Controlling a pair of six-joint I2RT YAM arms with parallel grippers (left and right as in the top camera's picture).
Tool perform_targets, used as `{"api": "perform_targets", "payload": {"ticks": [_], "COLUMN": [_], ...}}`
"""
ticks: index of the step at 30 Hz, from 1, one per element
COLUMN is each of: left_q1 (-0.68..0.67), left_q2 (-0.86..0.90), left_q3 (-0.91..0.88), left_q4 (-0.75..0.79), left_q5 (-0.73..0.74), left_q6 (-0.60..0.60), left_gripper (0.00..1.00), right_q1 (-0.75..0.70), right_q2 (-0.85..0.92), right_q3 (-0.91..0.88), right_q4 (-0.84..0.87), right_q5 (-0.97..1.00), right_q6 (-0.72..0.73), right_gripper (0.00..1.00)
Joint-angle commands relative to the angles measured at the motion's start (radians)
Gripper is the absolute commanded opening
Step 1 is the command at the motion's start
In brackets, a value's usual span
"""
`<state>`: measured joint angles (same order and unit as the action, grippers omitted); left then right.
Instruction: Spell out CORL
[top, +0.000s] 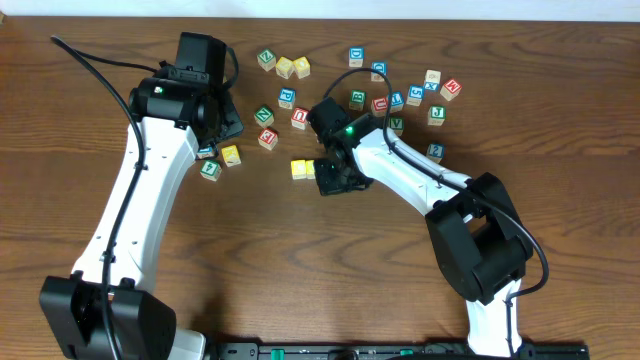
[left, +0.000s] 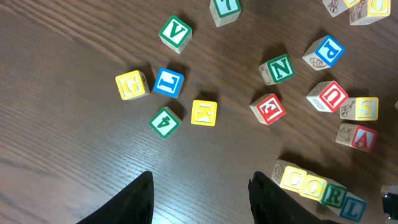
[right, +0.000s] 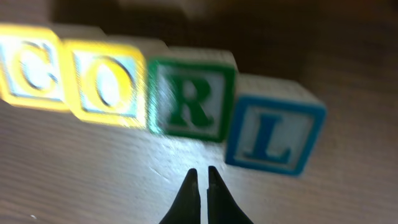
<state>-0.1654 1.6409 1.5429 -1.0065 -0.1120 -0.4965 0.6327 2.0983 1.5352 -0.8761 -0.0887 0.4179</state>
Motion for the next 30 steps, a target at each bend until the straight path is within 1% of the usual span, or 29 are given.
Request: {"api": "perform_targets", "payload": {"ticks": [1, 10, 30], "left_q1": [0.002, 0.002, 0.002], "left_q2": [0.006, 0.006, 0.006], "left_q3": [-0.011, -0.011, -0.017], "left_q4": [-0.003, -0.003, -0.002], "left_q5": [-0.02, -0.02, -0.02], "left_q6": [0.006, 0.006, 0.006], "left_gripper": [0.49, 0.49, 0.49], "right_q1": [0.01, 0.01, 0.008], "right_q2": [-0.036, -0.035, -0.034], "right_q3": [-0.008, -0.012, -0.032], "right_q4": [-0.026, -0.01, 0.054], "right_q5": [0.051, 0.113, 0.124], "right_q6": [0.024, 0.053, 0.053], "right_gripper": [0.01, 0.01, 0.01]}}
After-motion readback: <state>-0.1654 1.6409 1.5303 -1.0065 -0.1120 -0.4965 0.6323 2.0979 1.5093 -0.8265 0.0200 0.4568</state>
